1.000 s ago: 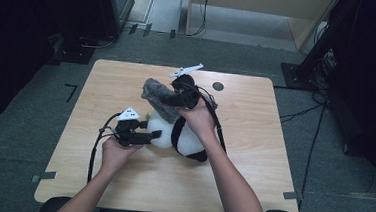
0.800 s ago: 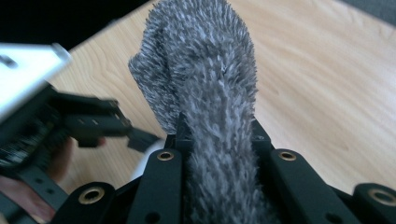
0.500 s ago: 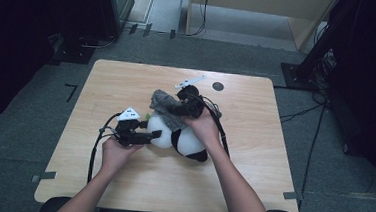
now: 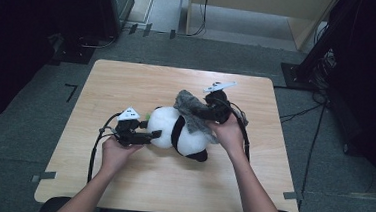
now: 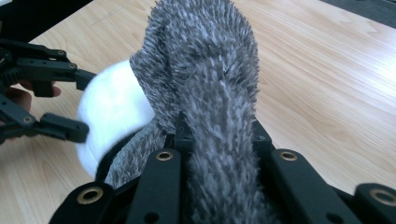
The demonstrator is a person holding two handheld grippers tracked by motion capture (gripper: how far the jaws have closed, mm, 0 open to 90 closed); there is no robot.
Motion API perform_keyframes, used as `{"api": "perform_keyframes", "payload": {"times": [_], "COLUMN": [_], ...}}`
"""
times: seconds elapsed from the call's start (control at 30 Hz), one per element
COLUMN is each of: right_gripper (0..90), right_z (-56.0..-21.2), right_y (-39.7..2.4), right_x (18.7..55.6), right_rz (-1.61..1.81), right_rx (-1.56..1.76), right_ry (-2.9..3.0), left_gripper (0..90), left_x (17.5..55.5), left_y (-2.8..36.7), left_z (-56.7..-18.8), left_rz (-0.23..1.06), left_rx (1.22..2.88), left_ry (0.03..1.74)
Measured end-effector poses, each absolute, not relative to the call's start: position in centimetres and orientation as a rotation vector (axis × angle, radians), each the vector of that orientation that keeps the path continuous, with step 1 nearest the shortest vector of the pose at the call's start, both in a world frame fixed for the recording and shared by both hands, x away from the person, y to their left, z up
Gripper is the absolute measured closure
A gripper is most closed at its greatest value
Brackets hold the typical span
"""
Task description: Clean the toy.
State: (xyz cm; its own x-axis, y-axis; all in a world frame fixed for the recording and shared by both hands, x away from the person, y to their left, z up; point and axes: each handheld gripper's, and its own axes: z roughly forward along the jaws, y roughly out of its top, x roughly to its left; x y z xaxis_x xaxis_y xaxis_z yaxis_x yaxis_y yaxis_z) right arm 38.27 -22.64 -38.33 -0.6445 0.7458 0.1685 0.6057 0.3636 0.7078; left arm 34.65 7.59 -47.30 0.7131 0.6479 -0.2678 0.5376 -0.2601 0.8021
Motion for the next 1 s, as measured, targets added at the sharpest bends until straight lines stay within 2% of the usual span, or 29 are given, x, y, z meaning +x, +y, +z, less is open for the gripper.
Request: {"api": "perform_keyframes", "payload": {"times": [0.5,0.77,1.0], "right_gripper": [73.1,73.5,73.6], "right_z": [-40.2,-41.3,-40.0], "right_y": [-28.9,-30.1,-31.0], "right_x": [35.8,35.6,34.5], "right_rz": [1.238,1.2,1.242], "right_rx": [1.351,1.413,1.424], "right_ry": [2.266,2.249,2.185], "left_gripper": [35.7,35.7,35.9], "left_x": [34.7,34.7,34.5], "left_y": [7.7,7.7,7.6], "left_z": [-47.4,-47.3,-47.2], "left_rz": [0.137,0.136,0.141], "left_rx": [1.935,1.938,1.941], "left_ry": [0.906,0.906,0.926]}}
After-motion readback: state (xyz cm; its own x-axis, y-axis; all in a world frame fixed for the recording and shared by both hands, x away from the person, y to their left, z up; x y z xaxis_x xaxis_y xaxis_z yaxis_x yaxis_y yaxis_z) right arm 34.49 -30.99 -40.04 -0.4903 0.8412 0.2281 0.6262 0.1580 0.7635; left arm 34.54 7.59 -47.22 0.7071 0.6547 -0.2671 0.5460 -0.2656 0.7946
